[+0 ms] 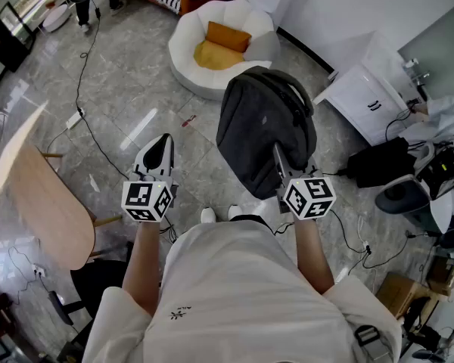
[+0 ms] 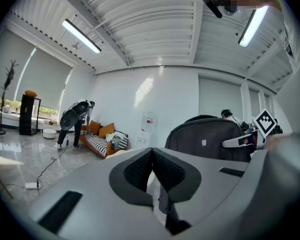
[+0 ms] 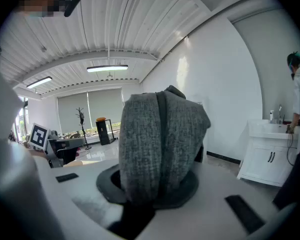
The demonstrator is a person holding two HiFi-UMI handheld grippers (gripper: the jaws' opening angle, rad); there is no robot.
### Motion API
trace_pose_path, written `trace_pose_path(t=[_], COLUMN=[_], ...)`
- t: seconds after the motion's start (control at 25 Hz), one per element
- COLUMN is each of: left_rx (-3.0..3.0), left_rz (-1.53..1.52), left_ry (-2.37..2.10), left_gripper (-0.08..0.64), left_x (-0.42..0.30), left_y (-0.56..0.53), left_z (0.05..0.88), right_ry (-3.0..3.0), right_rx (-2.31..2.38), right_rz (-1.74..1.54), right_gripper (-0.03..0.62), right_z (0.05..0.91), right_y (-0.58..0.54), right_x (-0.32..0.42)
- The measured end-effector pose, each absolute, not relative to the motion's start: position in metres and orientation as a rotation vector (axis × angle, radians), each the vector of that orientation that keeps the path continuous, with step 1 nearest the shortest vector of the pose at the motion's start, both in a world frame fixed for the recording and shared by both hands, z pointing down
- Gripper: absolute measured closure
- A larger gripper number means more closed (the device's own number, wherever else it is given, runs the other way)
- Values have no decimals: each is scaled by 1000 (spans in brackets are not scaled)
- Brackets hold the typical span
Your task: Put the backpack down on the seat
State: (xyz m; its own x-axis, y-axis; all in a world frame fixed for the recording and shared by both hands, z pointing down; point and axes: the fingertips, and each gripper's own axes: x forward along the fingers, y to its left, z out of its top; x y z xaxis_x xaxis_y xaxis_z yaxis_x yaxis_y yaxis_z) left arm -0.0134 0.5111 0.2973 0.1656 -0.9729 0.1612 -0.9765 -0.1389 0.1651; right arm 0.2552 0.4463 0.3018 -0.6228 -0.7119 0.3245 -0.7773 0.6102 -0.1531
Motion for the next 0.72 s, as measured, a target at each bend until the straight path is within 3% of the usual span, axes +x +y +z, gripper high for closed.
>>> trace_pose_path(t=[0.72], left_rx=[2220], left_rz=[12], left_ry=[-1883], left_gripper=[543], left_x=[-29], left_y=[515], left_z=[297], right_ry=[-2619], right_rx=[1254], right_rz=[425], right_gripper=[514], right_z=[296], right_y=[443], right_x=[251])
